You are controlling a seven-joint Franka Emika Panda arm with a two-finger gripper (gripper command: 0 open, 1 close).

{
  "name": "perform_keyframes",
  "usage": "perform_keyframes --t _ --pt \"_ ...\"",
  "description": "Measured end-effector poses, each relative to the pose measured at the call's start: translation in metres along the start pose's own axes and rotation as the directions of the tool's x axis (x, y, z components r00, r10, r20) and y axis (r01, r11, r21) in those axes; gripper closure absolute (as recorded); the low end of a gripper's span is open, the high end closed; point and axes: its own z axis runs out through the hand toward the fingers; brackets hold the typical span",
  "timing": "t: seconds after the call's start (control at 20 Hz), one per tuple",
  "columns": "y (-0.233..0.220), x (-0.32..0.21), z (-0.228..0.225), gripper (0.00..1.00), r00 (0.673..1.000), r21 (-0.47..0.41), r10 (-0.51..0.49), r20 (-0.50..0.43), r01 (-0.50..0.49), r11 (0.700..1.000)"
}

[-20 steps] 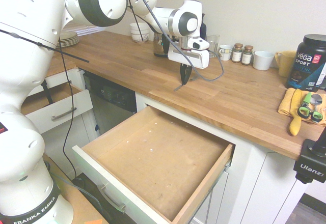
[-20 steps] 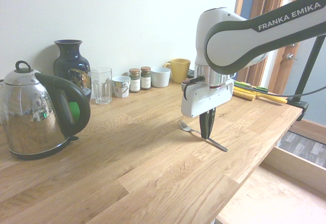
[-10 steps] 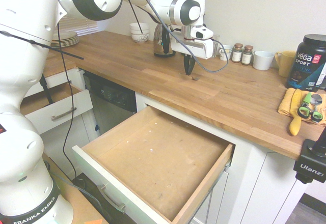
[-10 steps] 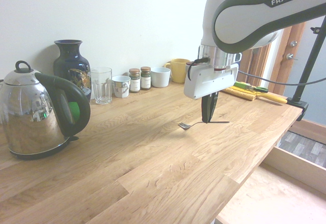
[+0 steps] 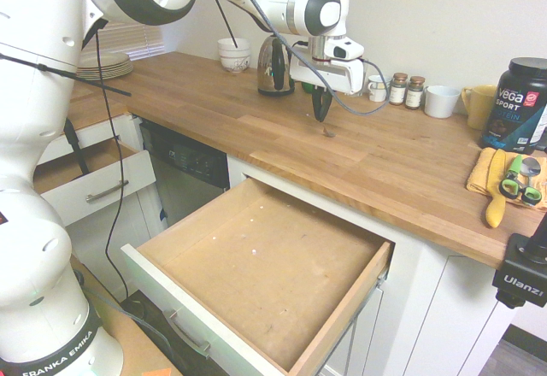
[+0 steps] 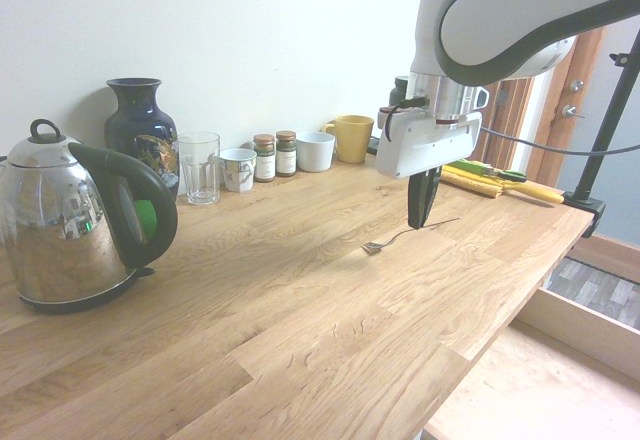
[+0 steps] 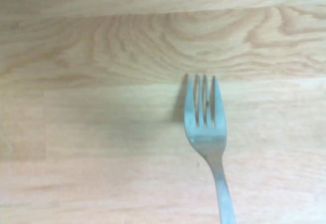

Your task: Put fork in the drawer

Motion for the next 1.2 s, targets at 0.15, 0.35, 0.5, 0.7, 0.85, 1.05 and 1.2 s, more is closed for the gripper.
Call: perform_keyframes --t 0.15,0.35,0.5,0.7,0.85,1.05,1.2 --pt "0.004 -0.001 0.000 1.00 1.000 0.001 -0.001 0.000 0.001 1.000" --pt "0.009 0.000 0.004 1.00 1.000 0.001 -0.004 0.001 0.004 1.000" --pt "0.014 0.001 -0.001 1.00 1.000 0.006 -0.007 -0.004 0.007 1.000" --pt "0.022 0.002 -0.011 1.00 1.000 0.013 -0.008 -0.009 0.008 1.000" --pt "0.024 0.003 -0.015 1.00 1.000 0.017 -0.009 -0.012 0.009 1.000" --pt "0.024 0.002 -0.020 1.00 1.000 0.023 -0.013 -0.018 0.013 1.000" --pt "0.024 0.002 -0.027 1.00 1.000 0.030 -0.016 -0.024 0.017 0.999"
